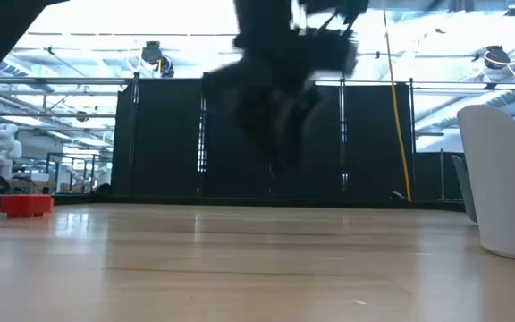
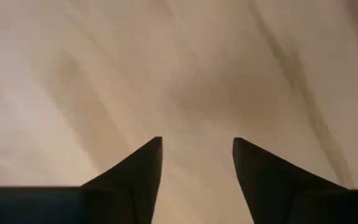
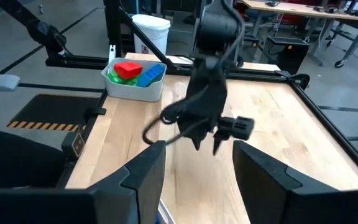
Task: Sort blocks by size
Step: Put the small square red game piece into the white bin
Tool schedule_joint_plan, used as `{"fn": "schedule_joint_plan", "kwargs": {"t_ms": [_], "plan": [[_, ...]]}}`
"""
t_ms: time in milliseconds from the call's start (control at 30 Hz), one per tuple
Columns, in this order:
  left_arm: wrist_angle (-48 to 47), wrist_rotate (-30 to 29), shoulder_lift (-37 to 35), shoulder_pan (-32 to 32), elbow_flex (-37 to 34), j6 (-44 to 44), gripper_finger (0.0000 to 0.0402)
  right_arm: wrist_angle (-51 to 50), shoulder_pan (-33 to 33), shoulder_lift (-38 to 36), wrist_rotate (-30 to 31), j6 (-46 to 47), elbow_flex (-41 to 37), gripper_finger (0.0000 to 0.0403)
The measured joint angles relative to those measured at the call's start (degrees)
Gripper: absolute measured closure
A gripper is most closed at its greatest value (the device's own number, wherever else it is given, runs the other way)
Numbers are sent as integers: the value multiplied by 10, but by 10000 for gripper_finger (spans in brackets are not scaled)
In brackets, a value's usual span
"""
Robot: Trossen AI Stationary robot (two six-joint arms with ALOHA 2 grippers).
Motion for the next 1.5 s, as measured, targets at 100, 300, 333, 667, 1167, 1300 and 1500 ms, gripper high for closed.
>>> {"fn": "schedule_joint_plan", "kwargs": {"t_ms": [100, 300, 333, 667, 1167, 1300, 1500], "plan": [[8, 12, -29, 0, -91, -27, 221, 0, 0, 0, 0, -9, 0, 232], [3, 5, -138, 0, -264, -106, 237, 0, 0, 0, 1, -12, 0, 232], [6, 4, -167, 0, -298, -124, 237, 0, 0, 0, 1, -12, 0, 232], [24, -46, -499, -39, -627, -361, 237, 0, 0, 0, 3, -11, 0, 232], [102, -21, -630, -83, -770, -481, 204, 1, 0, 0, 29, -19, 0, 232], [114, -22, -621, -83, -777, -497, 151, 2, 0, 0, 30, -19, 0, 232], [114, -19, -605, -84, -777, -511, 95, 3, 0, 0, 30, -19, 0, 232]]}}
